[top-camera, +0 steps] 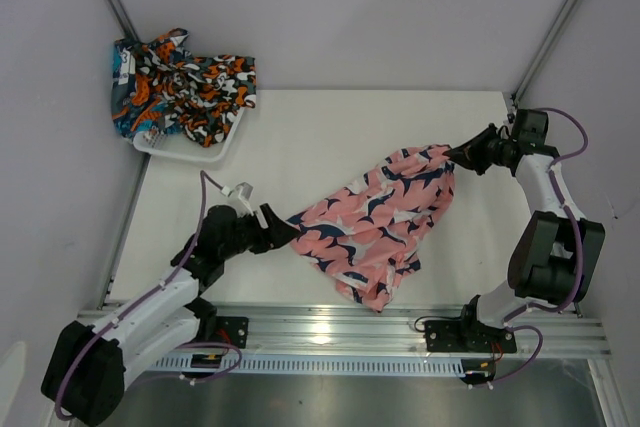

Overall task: Fold and stack the shorts
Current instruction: Flatten the shorts out

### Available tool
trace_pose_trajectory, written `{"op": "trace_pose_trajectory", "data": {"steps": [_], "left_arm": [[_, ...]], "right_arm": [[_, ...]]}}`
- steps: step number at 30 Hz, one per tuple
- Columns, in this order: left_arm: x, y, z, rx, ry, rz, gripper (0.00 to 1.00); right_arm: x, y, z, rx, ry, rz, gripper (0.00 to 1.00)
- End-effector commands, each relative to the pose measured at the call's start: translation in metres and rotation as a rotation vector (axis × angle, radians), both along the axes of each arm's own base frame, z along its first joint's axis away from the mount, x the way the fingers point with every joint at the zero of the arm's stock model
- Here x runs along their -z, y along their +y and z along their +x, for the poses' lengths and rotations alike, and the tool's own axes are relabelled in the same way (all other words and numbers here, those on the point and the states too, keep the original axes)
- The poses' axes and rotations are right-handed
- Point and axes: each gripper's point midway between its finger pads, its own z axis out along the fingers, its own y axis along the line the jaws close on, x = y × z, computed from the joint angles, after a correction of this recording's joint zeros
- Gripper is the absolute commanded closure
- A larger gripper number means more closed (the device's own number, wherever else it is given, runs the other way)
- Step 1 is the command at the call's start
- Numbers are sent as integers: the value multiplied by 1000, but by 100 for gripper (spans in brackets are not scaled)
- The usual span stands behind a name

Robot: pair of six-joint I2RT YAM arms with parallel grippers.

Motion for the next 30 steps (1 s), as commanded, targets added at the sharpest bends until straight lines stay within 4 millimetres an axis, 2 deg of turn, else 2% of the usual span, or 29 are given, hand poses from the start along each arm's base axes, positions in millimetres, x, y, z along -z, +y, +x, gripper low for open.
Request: {"op": "trace_pose_trajectory", "data": {"steps": [1,3,9,10,16,20,22,30], "left_arm": [[-12,-4,16,19,-65,-58,21],[2,-3,18,14,-31,-40,21],[14,-5,34,5,-19,-40,22],[25,-5,34,5,14,-26,23],[40,-3,42,-27,51,-6,24],[46,2,45,-57,51,15,25],[42,-3,48,-45,38,-9,28],[57,-10,58,-52,82,-31,35]], "right_arm": [[-2,1,4,-28,-36,-5,100],[-2,1,4,-29,-38,-4,100],[0,2,5,-39,-40,3,100],[1,3,5,-40,-39,4,100],[0,3,5,-41,-44,9,100],[-3,3,5,-41,-53,13,100],[-3,3,5,-40,-54,17,100],[-8,4,5,-40,-64,18,100]]}}
